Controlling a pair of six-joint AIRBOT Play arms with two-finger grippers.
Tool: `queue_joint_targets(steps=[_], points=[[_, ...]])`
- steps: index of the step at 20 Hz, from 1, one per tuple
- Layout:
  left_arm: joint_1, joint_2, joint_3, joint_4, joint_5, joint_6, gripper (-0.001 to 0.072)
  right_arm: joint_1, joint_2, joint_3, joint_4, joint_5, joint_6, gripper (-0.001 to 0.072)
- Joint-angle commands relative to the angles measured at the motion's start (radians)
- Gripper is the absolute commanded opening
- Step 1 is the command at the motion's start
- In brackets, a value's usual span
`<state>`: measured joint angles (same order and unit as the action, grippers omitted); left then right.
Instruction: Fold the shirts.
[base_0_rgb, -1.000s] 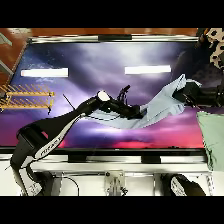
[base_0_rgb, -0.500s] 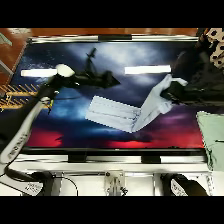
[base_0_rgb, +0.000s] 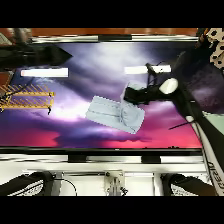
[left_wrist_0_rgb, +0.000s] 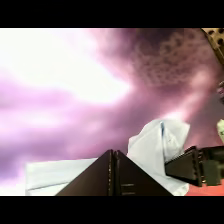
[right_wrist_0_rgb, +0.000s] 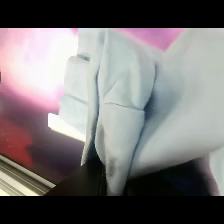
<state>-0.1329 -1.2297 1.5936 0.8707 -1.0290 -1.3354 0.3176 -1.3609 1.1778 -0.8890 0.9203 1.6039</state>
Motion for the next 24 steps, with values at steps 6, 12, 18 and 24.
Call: queue_joint_targets(steps=[6, 12, 18, 24], points=[[0.076, 0.144, 0.0, 0.065, -0.084, -0.013, 0.003, 0.174, -0.105, 0.003, 0.15, -0.241, -0.001, 0.0067], [0.077, 0.143, 0.0, 0.065, -0.083, -0.013, 0.003, 0.216, -0.168, 0.003, 0.175, -0.248, 0.057, 0.0501], [0.077, 0.143, 0.0, 0.076, -0.084, -0.013, 0.003, 0.027, -0.084, 0.003, 0.025, -0.048, 0.071, 0.0603], [0.077, 0.143, 0.0, 0.084, -0.093, -0.013, 0.0031, -0.236, 0.031, -0.038, -0.509, 0.409, 0.179, 0.0604]])
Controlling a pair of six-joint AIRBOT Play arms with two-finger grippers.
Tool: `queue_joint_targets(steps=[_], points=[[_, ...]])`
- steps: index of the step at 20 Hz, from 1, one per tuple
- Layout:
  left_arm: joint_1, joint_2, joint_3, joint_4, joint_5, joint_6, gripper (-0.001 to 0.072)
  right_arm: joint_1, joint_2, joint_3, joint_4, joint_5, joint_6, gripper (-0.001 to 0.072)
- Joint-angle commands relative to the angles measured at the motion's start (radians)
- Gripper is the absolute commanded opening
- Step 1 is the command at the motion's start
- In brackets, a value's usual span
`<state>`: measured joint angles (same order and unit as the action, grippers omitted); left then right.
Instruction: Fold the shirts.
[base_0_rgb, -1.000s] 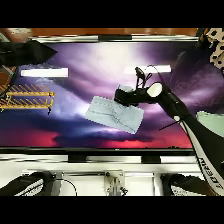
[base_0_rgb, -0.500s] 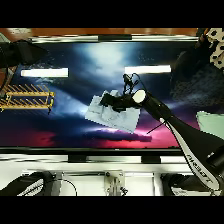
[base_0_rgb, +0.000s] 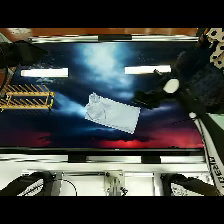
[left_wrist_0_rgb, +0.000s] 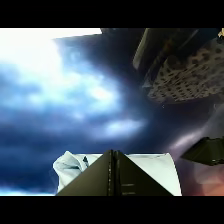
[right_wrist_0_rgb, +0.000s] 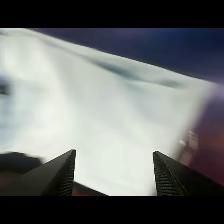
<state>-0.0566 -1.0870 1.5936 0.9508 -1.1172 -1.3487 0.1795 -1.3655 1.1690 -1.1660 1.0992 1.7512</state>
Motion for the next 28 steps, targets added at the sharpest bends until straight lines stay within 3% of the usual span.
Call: queue_joint_targets(steps=[1, 6, 12, 13, 14, 15, 17, 18, 20, 25, 28], points=[[0.001, 0.001, 0.0, 0.003, -0.005, 0.0, 0.0031, -0.103, 0.035, -0.074, -0.188, 0.212, 0.008, 0.0649], [0.0, 0.001, 0.0, 0.003, -0.006, 0.0, 0.0031, -0.063, -0.02, -0.256, 0.223, -0.09, -0.119, 0.0676], [0.0, 0.001, 0.0, 0.003, -0.011, 0.0, 0.0031, 0.006, -0.137, -0.257, 0.365, -0.178, -0.173, 0.0673], [0.0, 0.001, 0.0, 0.003, -0.011, 0.0, 0.0031, 0.01, -0.15, -0.257, 0.397, -0.175, -0.196, 0.0535], [0.0, 0.001, 0.0, 0.003, -0.011, 0.0, 0.0031, 0.009, -0.152, -0.257, 0.453, -0.175, -0.245, 0.0184], [0.0, 0.001, 0.0, 0.003, -0.011, 0.0, 0.0031, 0.002, -0.144, -0.246, 0.51, -0.166, -0.316, 0.0069], [0.0, 0.001, 0.0, 0.003, -0.011, 0.0, 0.0031, -0.024, -0.1, -0.175, 0.61, -0.105, -0.512, 0.0066], [0.0, 0.001, 0.0, 0.003, -0.011, 0.0, 0.0031, -0.046, -0.066, -0.12, 0.634, -0.061, -0.562, 0.0066], [0.0, 0.001, 0.0, 0.003, -0.011, 0.0, 0.0031, -0.113, 0.014, 0.023, 0.634, 0.005, -0.501, 0.0066], [0.0, 0.001, 0.0, 0.003, -0.011, 0.0, 0.0031, -0.368, 0.158, 0.29, 0.572, 0.161, -0.211, 0.0066], [0.0, 0.001, 0.0, 0.003, -0.037, 0.0, 0.0031, -0.505, 0.18, 0.38, 0.456, 0.318, -0.153, 0.0066]])
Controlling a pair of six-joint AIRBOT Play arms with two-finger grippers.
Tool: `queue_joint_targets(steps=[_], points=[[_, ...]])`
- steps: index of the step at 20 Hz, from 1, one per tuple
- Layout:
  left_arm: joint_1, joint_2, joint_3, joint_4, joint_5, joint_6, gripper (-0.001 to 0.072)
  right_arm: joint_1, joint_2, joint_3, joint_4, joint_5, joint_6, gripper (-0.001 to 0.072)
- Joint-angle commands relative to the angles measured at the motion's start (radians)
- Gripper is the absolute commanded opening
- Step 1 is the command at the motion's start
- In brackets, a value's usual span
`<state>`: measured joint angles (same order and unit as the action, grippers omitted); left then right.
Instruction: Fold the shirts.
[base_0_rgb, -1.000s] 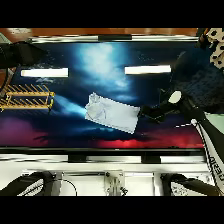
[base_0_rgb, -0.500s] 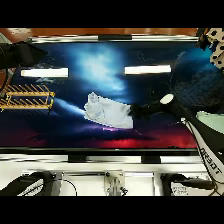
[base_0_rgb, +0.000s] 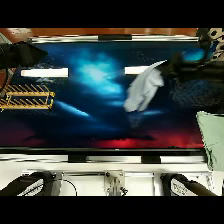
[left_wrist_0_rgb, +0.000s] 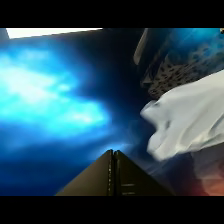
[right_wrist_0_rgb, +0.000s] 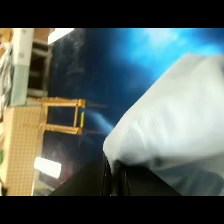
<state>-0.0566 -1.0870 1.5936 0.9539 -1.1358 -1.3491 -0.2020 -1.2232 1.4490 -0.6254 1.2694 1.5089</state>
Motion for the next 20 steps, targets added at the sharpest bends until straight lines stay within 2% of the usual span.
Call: queue_joint_targets(steps=[1, 6, 10, 13, 17, 20], points=[[0.0, 0.001, 0.0, 0.0, -0.031, 0.001, 0.0031, -0.166, 0.037, 0.126, -0.117, 0.18, 0.089, 0.0066], [0.0, 0.001, 0.0, 0.0, -0.052, 0.001, 0.0031, -0.327, 0.029, 0.145, -0.241, 0.19, 0.059, 0.0066], [0.0, -0.002, 0.0, 0.0, -0.053, -0.005, 0.0031, -0.356, -0.022, 0.145, -0.386, 0.169, 0.031, 0.0066], [0.0, -0.011, -0.005, 0.0, -0.054, -0.024, 0.0031, -0.356, -0.078, 0.145, -0.355, 0.127, 0.031, 0.0066], [0.0, -0.013, -0.047, 0.012, -0.055, -0.022, 0.0031, -0.356, -0.091, 0.152, -0.299, -0.012, 0.013, 0.0066], [0.0, -0.013, -0.073, 0.011, -0.06, -0.035, 0.0031, -0.366, -0.091, 0.192, -0.328, -0.095, -0.069, 0.0066]])
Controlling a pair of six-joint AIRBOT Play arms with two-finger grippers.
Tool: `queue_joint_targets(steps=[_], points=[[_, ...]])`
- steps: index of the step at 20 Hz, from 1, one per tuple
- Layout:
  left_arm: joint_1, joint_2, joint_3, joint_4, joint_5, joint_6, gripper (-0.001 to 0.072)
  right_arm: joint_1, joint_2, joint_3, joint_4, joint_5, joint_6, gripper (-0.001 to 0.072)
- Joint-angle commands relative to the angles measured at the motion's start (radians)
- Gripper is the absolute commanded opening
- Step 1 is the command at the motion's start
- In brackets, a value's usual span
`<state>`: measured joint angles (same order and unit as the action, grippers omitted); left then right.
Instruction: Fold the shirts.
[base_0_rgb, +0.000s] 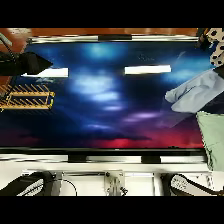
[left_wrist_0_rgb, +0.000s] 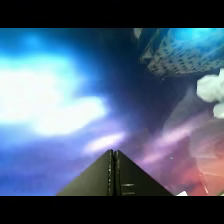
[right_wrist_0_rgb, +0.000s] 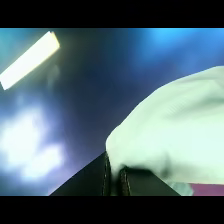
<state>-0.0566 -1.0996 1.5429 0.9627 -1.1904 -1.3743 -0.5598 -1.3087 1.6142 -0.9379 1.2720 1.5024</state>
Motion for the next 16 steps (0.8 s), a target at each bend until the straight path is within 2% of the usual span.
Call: queue_joint_targets(steps=[1, 7, 12, 16], points=[[0.0, 0.0, -0.024, 0.003, -0.015, -0.011, 0.0031, -0.02, -0.006, 0.047, -0.03, -0.124, -0.094, 0.0066], [0.0, 0.001, -0.024, 0.002, -0.058, -0.037, 0.0031, -0.167, -0.011, 0.099, -0.1, -0.299, -0.242, 0.0066], [0.0, 0.001, -0.024, 0.002, -0.058, -0.038, 0.0031, -0.213, -0.068, 0.099, -0.093, -0.317, -0.349, 0.0065], [0.0, 0.0, -0.024, 0.001, -0.061, -0.038, 0.0031, -0.211, -0.105, 0.098, -0.012, -0.363, -0.462, 0.0065]])
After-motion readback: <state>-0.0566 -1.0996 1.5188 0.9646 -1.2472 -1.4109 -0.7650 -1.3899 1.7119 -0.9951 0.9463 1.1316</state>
